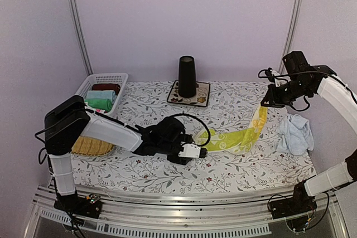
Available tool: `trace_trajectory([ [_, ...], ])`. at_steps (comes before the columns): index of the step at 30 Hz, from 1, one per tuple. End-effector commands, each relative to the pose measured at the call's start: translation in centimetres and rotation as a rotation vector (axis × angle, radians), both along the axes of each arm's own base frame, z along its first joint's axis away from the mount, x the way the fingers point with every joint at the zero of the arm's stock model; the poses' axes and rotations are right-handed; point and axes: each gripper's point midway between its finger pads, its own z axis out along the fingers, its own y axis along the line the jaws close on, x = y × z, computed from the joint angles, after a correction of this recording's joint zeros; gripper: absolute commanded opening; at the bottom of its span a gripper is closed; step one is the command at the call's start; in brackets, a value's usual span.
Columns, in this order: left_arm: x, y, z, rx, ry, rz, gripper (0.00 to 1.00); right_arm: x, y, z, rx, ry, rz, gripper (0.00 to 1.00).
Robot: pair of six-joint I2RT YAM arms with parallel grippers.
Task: Roll the towels
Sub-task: Pick up the towel from the center of the board.
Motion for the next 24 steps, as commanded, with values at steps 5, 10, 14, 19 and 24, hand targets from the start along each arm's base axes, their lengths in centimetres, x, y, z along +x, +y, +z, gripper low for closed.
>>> trace_trajectory([
  [5, 0.8, -0.3, -2.0, 0.040, -0.061, 0.017, 0.58, 0.5, 0.3, 1.2, 0.026, -0.046, 0.011, 0.06],
  [10, 1.1, -0.4, -2.6, 0.050, -0.059, 0.034, 0.54, 0.5, 0.5, 1.2, 0.032, -0.048, 0.019, 0.06],
  [14, 0.9, -0.4, -2.7, 0.053, -0.053, 0.029, 0.51, 0.5, 0.5, 1.0, 0.032, -0.050, 0.022, 0.06],
  [19, 1.1, -0.9, -2.7, 0.052, -0.035, 0.035, 0.37, 0.7, 0.5, 1.1, 0.031, -0.055, 0.022, 0.06],
  [24, 1.5, -1.4, -2.3, 0.042, -0.037, 0.052, 0.16, 0.6, 0.5, 1.1, 0.032, -0.058, 0.025, 0.06],
])
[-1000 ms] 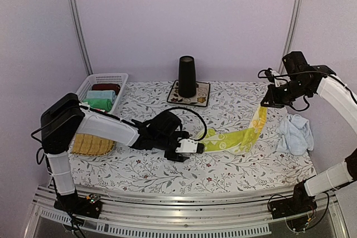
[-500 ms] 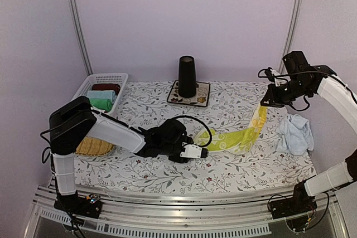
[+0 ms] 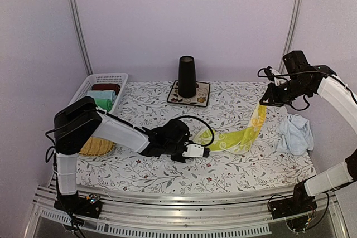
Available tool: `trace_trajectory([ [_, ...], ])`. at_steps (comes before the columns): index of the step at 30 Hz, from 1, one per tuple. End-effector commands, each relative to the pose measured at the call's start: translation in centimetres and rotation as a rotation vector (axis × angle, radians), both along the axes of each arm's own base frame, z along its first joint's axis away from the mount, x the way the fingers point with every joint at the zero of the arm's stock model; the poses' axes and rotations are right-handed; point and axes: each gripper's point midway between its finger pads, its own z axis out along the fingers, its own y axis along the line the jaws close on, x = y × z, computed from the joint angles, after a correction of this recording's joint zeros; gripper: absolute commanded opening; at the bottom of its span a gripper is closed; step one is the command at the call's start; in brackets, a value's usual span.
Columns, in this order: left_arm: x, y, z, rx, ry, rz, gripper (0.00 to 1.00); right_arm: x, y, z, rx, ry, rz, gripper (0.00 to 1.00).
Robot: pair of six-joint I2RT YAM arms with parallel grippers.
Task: Roll the towels
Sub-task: Pick up the towel from the center of the board.
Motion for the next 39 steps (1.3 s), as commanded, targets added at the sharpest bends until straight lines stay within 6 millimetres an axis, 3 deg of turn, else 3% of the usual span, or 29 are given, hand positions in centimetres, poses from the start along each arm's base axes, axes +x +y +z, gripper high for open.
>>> trace_trajectory([
  [1, -0.3, -0.4, -0.5, 0.017, 0.021, 0.012, 0.10, 0.4, 0.0, 0.7, 0.009, -0.039, 0.007, 0.06],
  [3, 0.0, -0.5, -0.3, 0.013, 0.017, 0.030, 0.00, 0.4, 0.1, 0.8, 0.012, -0.043, 0.012, 0.06],
  [8, 0.8, -0.3, 1.2, -0.010, 0.017, 0.083, 0.00, 0.6, 0.5, 1.4, 0.021, -0.072, 0.037, 0.04],
  [13, 3.5, 0.8, 5.4, -0.083, 0.085, 0.215, 0.00, 0.3, 1.4, 2.5, 0.020, -0.122, 0.103, 0.03],
  [15, 5.0, 1.9, 8.6, -0.143, 0.098, 0.275, 0.00, 0.1, 1.9, 2.8, 0.011, -0.137, 0.132, 0.03],
  [23, 10.1, 8.6, 17.1, -0.334, 0.117, 0.508, 0.00, 0.0, 3.5, 4.9, -0.023, -0.223, 0.247, 0.03],
  [29, 12.3, 13.5, 22.9, -0.503, 0.142, 0.639, 0.00, 0.3, 4.8, 4.3, -0.067, -0.245, 0.333, 0.03],
  [32, 12.9, 14.9, 24.4, -0.559, 0.160, 0.691, 0.00, 0.7, 6.1, 3.8, -0.094, -0.281, 0.389, 0.02],
  [34, 13.3, 15.8, 24.5, -0.564, 0.173, 0.738, 0.00, 1.6, 5.9, 3.0, -0.165, -0.313, 0.398, 0.02],
  [39, 13.1, 18.2, 24.3, -0.553, 0.144, 0.851, 0.00, 3.5, 2.9, 2.2, -0.397, -0.405, 0.325, 0.02],
])
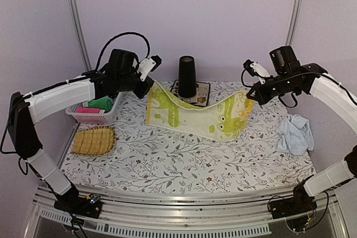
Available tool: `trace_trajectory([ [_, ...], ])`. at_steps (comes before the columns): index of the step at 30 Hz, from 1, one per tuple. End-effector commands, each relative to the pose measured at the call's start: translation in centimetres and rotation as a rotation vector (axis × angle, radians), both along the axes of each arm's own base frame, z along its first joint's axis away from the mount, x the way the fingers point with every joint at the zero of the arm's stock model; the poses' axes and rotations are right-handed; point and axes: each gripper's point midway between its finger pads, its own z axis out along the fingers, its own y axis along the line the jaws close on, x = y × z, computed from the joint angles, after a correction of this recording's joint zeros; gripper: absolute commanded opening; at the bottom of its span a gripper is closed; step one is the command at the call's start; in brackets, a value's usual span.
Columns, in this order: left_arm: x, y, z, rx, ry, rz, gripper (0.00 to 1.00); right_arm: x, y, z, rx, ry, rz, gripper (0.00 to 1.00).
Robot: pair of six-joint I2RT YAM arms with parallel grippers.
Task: Roll the towels
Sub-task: Pick up the towel from the center of the board, then flatten out the towel at the center of the board.
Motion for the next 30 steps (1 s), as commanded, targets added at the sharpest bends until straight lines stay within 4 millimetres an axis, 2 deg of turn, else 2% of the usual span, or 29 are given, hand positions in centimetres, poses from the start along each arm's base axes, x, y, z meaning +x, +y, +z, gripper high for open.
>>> trace_trajectory([
  [1, -0.8, 2.8, 0.7, -0.019, 0.017, 0.117, 0.00, 2.2, -3.1, 0.4, -0.196, -0.196, -0.083, 0.02],
  [4, -1.7, 4.2, 1.8, -0.035, -0.012, 0.150, 0.00, 2.0, -4.5, 2.1, -0.243, -0.298, -0.119, 0.02],
  [5, -2.3, 4.5, 2.8, -0.054, -0.030, 0.147, 0.00, 1.7, -4.7, 2.8, -0.236, -0.326, -0.117, 0.02],
  [9, -4.7, 5.1, 4.7, -0.138, -0.044, 0.126, 0.00, -1.0, -3.6, 5.1, -0.170, -0.402, 0.002, 0.02],
  [13, -8.6, 4.8, 5.2, -0.201, -0.039, 0.054, 0.00, -4.3, -2.6, 3.7, -0.149, -0.358, 0.123, 0.02],
  [14, -9.7, 4.6, 4.8, -0.202, -0.035, 0.035, 0.00, -5.0, -2.5, 3.9, -0.140, -0.354, 0.143, 0.02],
  [17, -12.8, 4.5, 5.5, -0.203, -0.059, -0.003, 0.00, -6.7, -2.3, 5.1, -0.108, -0.367, 0.179, 0.02],
  [19, -14.0, 4.8, 6.0, -0.207, -0.071, 0.002, 0.00, -7.6, -2.1, 5.4, -0.088, -0.357, 0.207, 0.02],
  [21, -14.3, 5.2, 6.0, -0.209, -0.069, 0.015, 0.00, -7.2, -2.1, 5.8, -0.088, -0.351, 0.187, 0.02],
  [22, -14.2, 5.3, 5.6, -0.197, -0.065, 0.020, 0.00, -6.7, -2.2, 5.1, -0.105, -0.322, 0.171, 0.01],
  [23, -13.6, 5.0, 4.4, -0.160, -0.044, 0.027, 0.00, -5.3, -2.6, 3.2, -0.161, -0.274, 0.129, 0.02],
  [24, -13.0, 5.1, 3.8, -0.136, -0.032, 0.046, 0.00, -4.3, -3.0, 2.1, -0.186, -0.249, 0.089, 0.02],
  [25, -11.9, 4.8, 1.8, -0.086, 0.020, 0.060, 0.00, -2.9, -3.6, -0.5, -0.248, -0.205, 0.037, 0.02],
  [27, -9.9, 4.8, -1.4, -0.027, 0.113, 0.088, 0.00, -1.1, -4.0, -2.6, -0.300, -0.182, -0.015, 0.02],
  [30, -7.3, 5.1, -6.4, -0.014, 0.241, 0.101, 0.00, 1.4, -3.5, -5.3, -0.334, -0.143, -0.052, 0.02],
])
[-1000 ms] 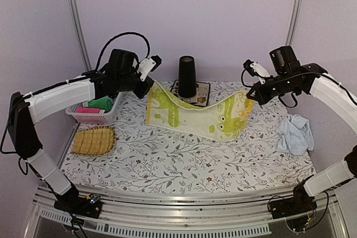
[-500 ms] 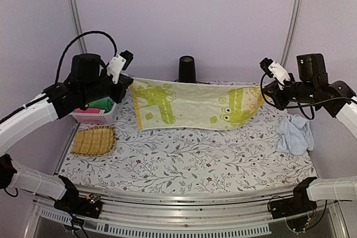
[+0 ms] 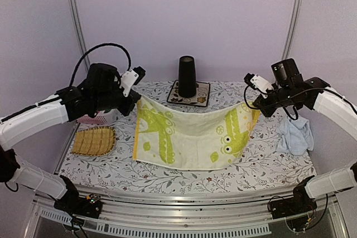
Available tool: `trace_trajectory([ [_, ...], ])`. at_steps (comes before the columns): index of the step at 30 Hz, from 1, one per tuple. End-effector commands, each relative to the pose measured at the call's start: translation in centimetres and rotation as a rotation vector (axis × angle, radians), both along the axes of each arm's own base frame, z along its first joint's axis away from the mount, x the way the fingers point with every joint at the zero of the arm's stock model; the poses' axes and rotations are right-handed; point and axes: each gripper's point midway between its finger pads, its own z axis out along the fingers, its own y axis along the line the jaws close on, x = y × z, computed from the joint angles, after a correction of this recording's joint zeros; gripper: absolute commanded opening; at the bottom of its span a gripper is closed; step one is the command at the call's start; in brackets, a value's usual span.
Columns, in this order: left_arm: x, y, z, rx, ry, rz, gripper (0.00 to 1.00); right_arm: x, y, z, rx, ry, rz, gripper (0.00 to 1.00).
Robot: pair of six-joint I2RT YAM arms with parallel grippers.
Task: Roll the towels
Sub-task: Flatten out the towel at the center of the board.
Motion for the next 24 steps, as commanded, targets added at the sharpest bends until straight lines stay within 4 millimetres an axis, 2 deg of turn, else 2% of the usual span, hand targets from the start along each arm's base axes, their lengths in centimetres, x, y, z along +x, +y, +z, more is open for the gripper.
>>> trace_trajectory([
  [1, 3.3, 1.5, -9.4, 0.085, 0.241, 0.048, 0.00, 4.0, -0.7, -4.9, -0.092, 0.047, -0.137, 0.02],
  [6, 7.2, 2.0, -15.3, 0.190, 0.327, 0.095, 0.00, 7.1, -0.9, -10.3, -0.170, 0.111, -0.222, 0.02],
  [10, 9.7, 2.7, -17.9, 0.263, 0.334, 0.121, 0.00, 9.0, -2.7, -13.7, -0.253, 0.148, -0.320, 0.02],
  [12, 11.1, 2.9, -18.4, 0.262, 0.331, 0.143, 0.00, 10.3, -2.9, -13.7, -0.264, 0.131, -0.346, 0.02],
  [16, 13.5, 3.0, -18.6, 0.270, 0.295, 0.196, 0.00, 11.6, -2.5, -14.7, -0.261, 0.129, -0.353, 0.02],
  [21, 15.5, 4.4, -18.3, 0.316, 0.233, 0.311, 0.00, 14.2, -1.5, -13.7, -0.214, 0.076, -0.375, 0.02],
  [22, 15.7, 4.8, -19.8, 0.348, 0.249, 0.329, 0.00, 14.8, -1.6, -13.6, -0.219, 0.064, -0.392, 0.02],
  [24, 16.0, 5.3, -20.6, 0.375, 0.251, 0.351, 0.00, 15.9, -1.4, -13.6, -0.220, 0.051, -0.404, 0.02],
])
